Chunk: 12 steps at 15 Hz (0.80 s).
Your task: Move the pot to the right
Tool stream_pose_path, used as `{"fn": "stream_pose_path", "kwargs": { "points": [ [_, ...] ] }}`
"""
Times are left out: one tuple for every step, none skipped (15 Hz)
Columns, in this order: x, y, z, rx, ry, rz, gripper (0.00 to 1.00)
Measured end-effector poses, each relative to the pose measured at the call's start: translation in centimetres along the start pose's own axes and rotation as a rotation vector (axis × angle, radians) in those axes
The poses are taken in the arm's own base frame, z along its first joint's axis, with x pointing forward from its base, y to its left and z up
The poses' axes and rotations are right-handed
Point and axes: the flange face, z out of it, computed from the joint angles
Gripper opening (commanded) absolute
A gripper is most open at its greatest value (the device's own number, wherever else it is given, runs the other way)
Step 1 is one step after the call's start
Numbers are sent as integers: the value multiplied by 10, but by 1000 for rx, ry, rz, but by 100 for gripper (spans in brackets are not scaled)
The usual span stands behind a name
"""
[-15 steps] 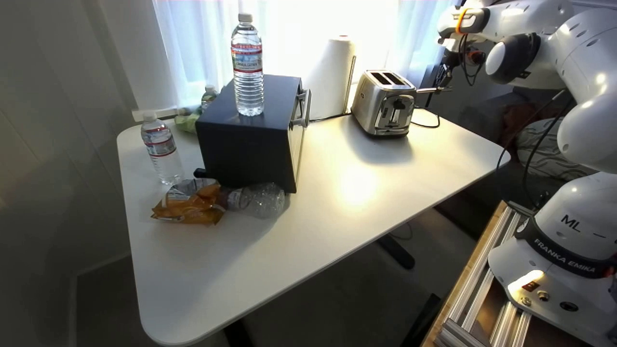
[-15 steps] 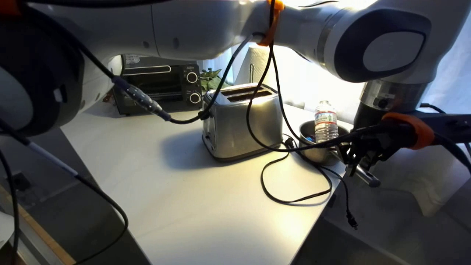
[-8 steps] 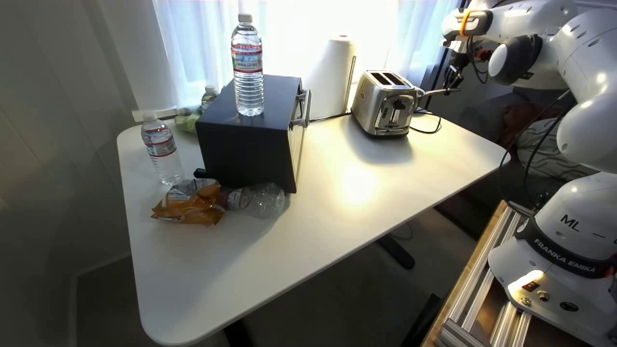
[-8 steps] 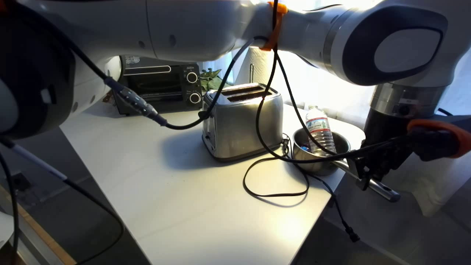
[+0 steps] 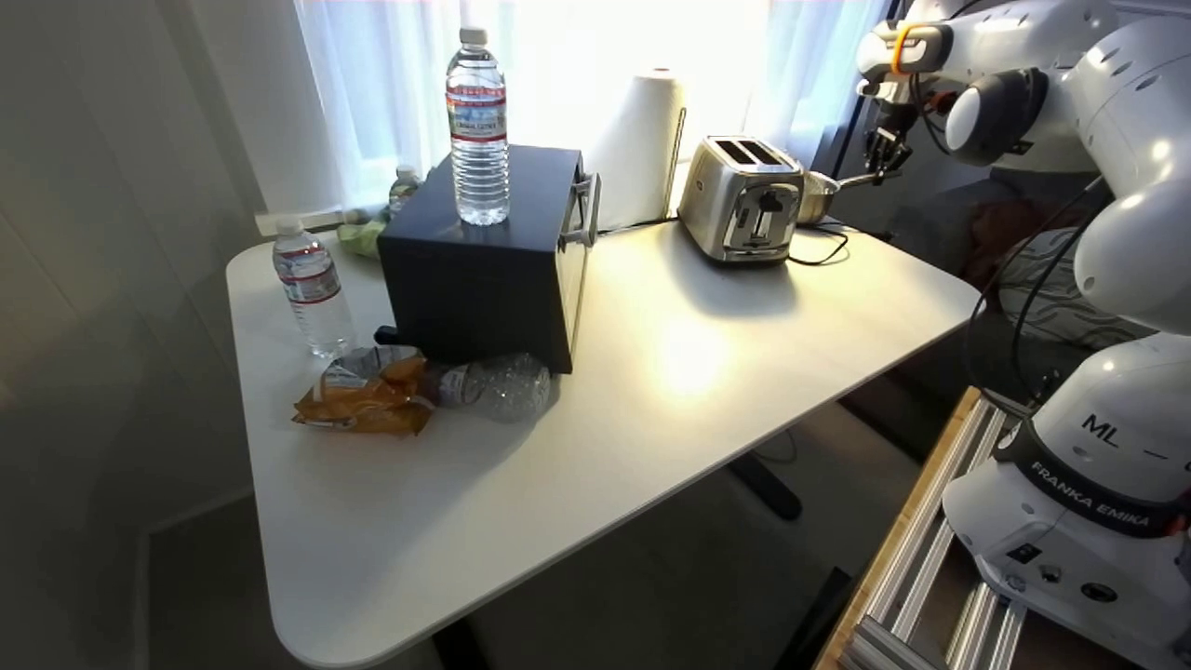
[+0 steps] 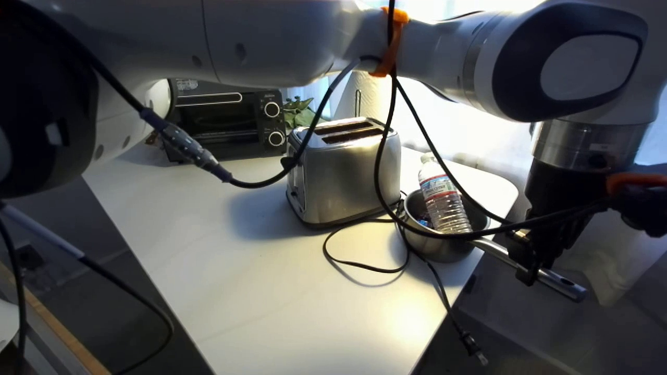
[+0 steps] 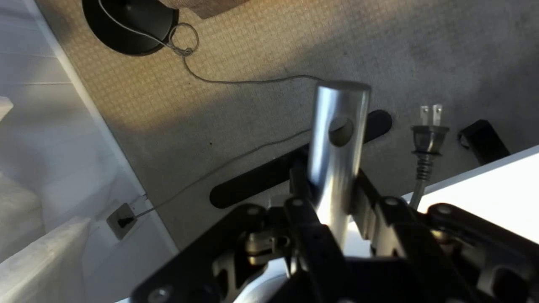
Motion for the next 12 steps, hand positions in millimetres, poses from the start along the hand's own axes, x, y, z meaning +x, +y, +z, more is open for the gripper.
{"fn": "stream_pose_path", "kwargs": {
  "points": [
    [-1, -1, 0, 4, -11, -21, 7],
    [-3, -1, 0, 10, -23, -38, 28],
    [-3, -1, 0, 9, -24, -39, 28],
    [-3, -1, 0, 8, -23, -37, 28],
    [-3, -1, 0, 8, -23, -37, 28],
    [-3, -1, 0, 8, -23, -37, 28],
    [-3, -1, 0, 8, -23, -37, 28],
    [-3, -1, 0, 8, -23, -37, 28],
    [-3, -1, 0, 8, -23, -37, 7],
    [-3, -1, 0, 8, -23, -37, 7],
    [-3, -1, 0, 8, -23, -37, 7],
    [-3, -1, -1, 7, -24, -39, 7]
  ]
}}
